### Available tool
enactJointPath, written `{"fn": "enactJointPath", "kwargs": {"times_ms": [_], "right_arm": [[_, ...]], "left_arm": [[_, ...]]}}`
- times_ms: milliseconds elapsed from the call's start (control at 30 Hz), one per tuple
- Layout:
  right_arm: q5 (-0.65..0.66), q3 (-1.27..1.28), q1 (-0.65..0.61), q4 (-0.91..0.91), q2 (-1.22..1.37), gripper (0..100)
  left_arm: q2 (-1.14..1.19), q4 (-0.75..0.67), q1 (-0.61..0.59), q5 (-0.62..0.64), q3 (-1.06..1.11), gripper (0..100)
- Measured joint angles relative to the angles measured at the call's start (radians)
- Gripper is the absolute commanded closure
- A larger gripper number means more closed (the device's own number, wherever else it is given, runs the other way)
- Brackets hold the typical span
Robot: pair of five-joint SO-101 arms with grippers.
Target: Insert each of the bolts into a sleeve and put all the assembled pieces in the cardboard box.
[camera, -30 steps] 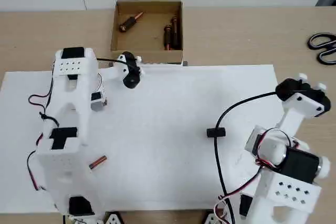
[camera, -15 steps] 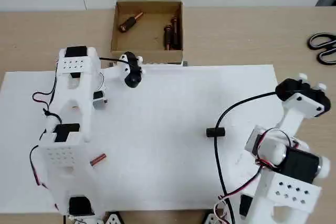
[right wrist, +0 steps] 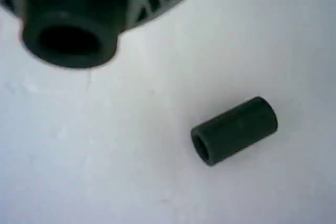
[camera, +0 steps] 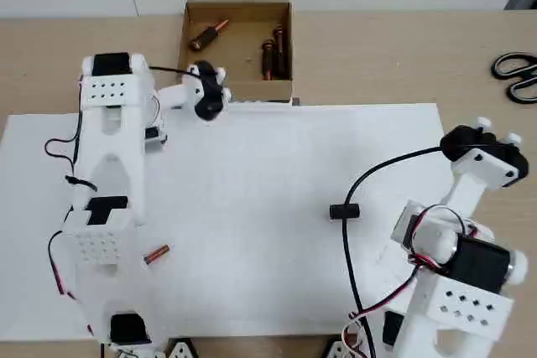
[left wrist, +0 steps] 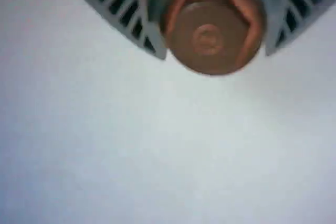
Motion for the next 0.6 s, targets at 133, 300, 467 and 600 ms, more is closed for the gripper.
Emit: {"fn": "enactJointPath", "kwargs": {"times_ms": [133, 300, 467, 600], "right_arm": [[0.0, 0.0, 0.0, 0.0, 0.0, 99.6], [0.0, 0.0, 0.0, 0.0, 0.0, 99.6], [0.0, 0.0, 0.0, 0.0, 0.0, 99.6], [0.0, 0.0, 0.0, 0.0, 0.0, 99.6]], "left_arm": [[0.0, 0.003, -0.002, 0.002, -0.068, 100], [-0.005, 0.003, -0.002, 0.063, -0.114, 99], [-0.078, 0.003, 0.003, 0.074, -0.061, 99], [-0.15, 0.005, 0.003, 0.074, 0.014, 99]]}}
